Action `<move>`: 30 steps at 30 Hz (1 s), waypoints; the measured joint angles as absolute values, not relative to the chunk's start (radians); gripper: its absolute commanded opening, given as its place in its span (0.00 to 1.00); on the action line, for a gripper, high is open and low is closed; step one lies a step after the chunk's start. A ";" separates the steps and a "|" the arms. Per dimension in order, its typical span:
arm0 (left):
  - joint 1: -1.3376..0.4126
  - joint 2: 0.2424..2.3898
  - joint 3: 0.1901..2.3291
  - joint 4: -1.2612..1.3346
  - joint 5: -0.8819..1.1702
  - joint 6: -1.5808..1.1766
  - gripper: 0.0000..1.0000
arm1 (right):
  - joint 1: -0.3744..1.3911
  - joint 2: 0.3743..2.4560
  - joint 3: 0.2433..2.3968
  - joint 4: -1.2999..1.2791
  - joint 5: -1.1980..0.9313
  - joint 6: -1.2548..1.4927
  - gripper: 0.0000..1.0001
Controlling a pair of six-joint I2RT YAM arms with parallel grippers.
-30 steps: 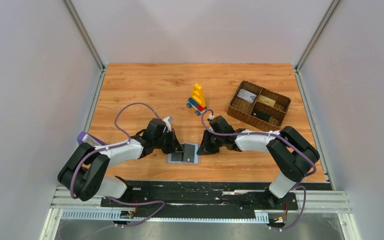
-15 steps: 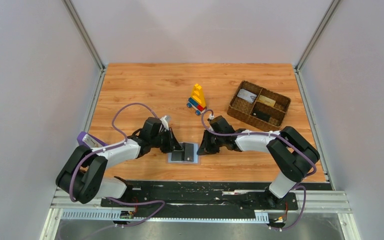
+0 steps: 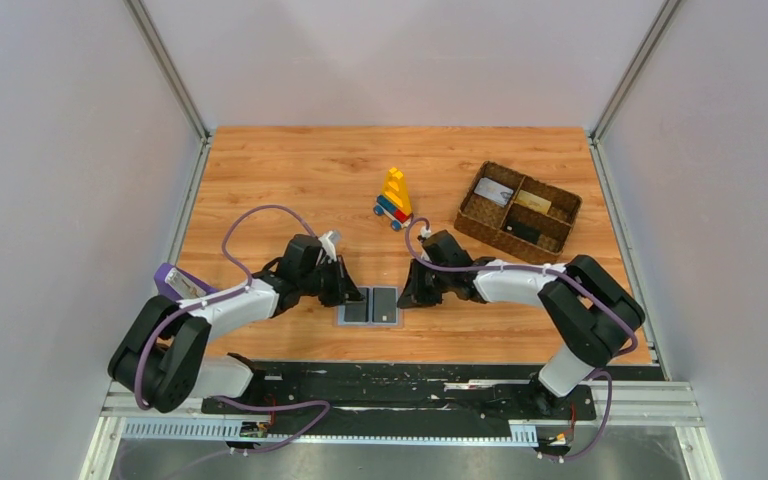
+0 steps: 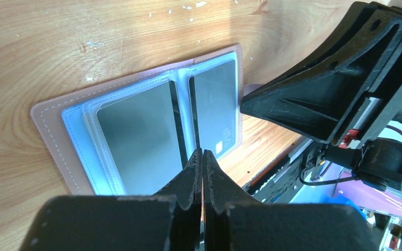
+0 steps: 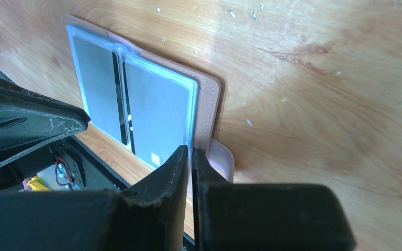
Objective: Take the credit cards out of the card holder
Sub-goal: Remove the credit card from the card holder.
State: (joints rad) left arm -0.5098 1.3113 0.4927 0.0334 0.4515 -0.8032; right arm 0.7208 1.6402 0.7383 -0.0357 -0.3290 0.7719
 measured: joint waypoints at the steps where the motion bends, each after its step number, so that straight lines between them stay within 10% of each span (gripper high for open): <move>1: -0.510 1.309 0.493 0.028 0.449 -0.797 0.03 | 0.719 1.634 0.738 -0.043 -0.328 0.766 0.11; 30: -0.521 1.446 0.504 0.156 0.466 -0.764 0.27 | 0.715 1.696 0.799 -0.049 -0.385 0.788 0.12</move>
State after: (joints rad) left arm -0.5209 1.4464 0.5041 0.1562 0.4664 -0.7643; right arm 0.7151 1.6958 0.7986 -0.0486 -0.3855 0.7883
